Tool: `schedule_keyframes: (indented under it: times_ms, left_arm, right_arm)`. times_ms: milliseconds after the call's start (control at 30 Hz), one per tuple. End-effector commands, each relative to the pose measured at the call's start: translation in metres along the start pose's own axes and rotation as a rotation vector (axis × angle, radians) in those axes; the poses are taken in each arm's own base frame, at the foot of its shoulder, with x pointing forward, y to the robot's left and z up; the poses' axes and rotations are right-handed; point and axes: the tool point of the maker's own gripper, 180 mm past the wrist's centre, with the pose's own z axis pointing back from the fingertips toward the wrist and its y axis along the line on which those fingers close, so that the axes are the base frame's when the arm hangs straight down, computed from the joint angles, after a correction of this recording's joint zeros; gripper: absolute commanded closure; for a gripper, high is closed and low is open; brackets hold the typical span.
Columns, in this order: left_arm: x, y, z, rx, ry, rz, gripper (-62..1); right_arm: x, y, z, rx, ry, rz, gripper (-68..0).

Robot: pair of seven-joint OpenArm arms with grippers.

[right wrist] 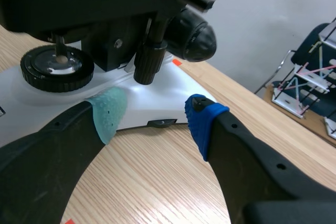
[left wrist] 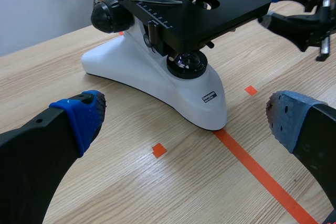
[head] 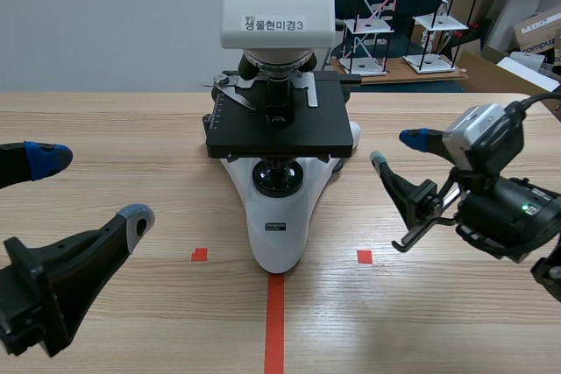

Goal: Return to the home posture

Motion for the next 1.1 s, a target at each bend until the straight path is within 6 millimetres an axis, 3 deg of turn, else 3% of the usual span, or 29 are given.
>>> schedule_keyframes:
  times_ms: [0,133,233,567,833,1067]
  left_arm:
    - [0.009,-0.001,-0.001,-0.001,-0.034,0.0,-62.3]
    - [0.009,-0.001,-0.001,-0.001,-0.034,0.0,-62.3]
    - [0.009,-0.001,-0.001,-0.001,-0.034,0.0,-62.3]
    - [0.009,-0.001,-0.001,-0.001,-0.034,0.0,-62.3]
    - [0.01,-0.001,-0.001,-0.001,-0.034,0.0,-62.3]
    - [0.009,-0.001,-0.001,-0.001,-0.034,0.0,-62.3]
  right_arm:
    - [0.013,-0.006,0.003,-0.016,-0.026,0.015,-33.8]
    - [0.028,0.002,0.021,-0.04,-0.015,-0.006,-51.4]
    - [0.036,0.012,0.032,-0.037,0.025,-0.006,-56.6]
    - [0.065,0.049,0.061,0.011,0.087,-0.03,-59.6]
    - [0.064,0.051,0.078,-0.017,0.13,-0.092,-59.5]
    - [0.061,0.051,0.078,-0.017,0.144,-0.091,-59.5]
